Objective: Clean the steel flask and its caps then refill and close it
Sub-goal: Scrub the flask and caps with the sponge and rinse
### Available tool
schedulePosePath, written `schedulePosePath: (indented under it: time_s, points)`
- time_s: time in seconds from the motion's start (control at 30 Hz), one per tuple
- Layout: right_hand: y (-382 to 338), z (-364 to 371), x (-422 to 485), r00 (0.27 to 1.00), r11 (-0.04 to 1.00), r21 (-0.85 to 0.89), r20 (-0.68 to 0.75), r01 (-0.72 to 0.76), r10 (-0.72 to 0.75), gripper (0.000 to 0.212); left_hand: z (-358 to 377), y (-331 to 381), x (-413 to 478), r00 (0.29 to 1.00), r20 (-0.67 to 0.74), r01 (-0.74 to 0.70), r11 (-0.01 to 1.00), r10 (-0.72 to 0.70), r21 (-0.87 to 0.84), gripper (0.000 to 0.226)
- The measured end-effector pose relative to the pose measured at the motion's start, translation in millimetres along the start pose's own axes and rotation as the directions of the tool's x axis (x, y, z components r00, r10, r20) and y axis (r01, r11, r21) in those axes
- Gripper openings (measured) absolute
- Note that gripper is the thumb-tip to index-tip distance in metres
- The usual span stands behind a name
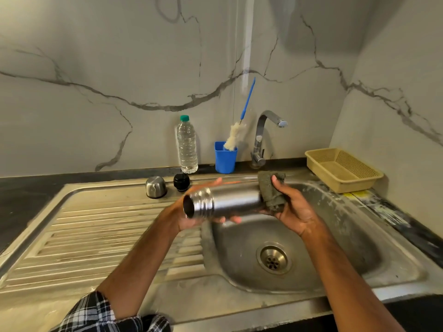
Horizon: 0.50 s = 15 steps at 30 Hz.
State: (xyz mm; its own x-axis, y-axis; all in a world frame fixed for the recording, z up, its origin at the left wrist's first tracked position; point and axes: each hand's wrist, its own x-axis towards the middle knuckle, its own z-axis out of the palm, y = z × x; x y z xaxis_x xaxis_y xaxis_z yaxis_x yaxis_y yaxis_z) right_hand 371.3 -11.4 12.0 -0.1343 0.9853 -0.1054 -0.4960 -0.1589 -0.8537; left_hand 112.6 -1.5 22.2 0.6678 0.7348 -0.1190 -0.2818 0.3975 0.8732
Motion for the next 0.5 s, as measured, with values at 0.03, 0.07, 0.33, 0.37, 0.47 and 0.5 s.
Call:
schedulePosePath:
  time_s: [0.03, 0.07, 0.33, 0.37, 0.47, 0.5]
  points:
    - [1, 1, 2, 1.0, 0.999, 0.054, -0.027, 0.007, -0.005, 0.046, -2, 0, 1, 0.998, -0.001, -0.064, 0.99, 0.065, -0.124, 0.035]
    - [1, 3, 3, 0.999, 0.993, 0.114, -0.046, 0.019, -0.014, 0.046, -5, 1, 3, 0.991, 0.005, -0.126, 0.968, 0.13, -0.218, 0.035]
    - [23, 30, 3, 0.987, 0.983, 0.152, -0.139, 0.103, -0.082, 0.042, 16, -19, 42, 0.872, -0.25, -0.348, 0.892, 0.421, 0.289, 0.072]
    - [26, 33, 2, 0.991, 0.993, 0.091, -0.12, 0.077, -0.066, 0.043, 17, -22, 46, 0.85, -0.306, -0.353, 0.895, 0.429, 0.273, 0.077]
    - [29, 38, 0, 0.996, 0.998, -0.056, -0.083, -0.016, 0.011, 0.042, 14, -15, 46, 0.846, -0.387, -0.365, 0.928, 0.366, 0.08, 0.076]
    - [27, 36, 0, 0.996, 0.997, -0.066, -0.079, -0.039, 0.033, 0.043, 11, -11, 42, 0.855, -0.392, -0.358, 0.933, 0.339, 0.026, 0.074]
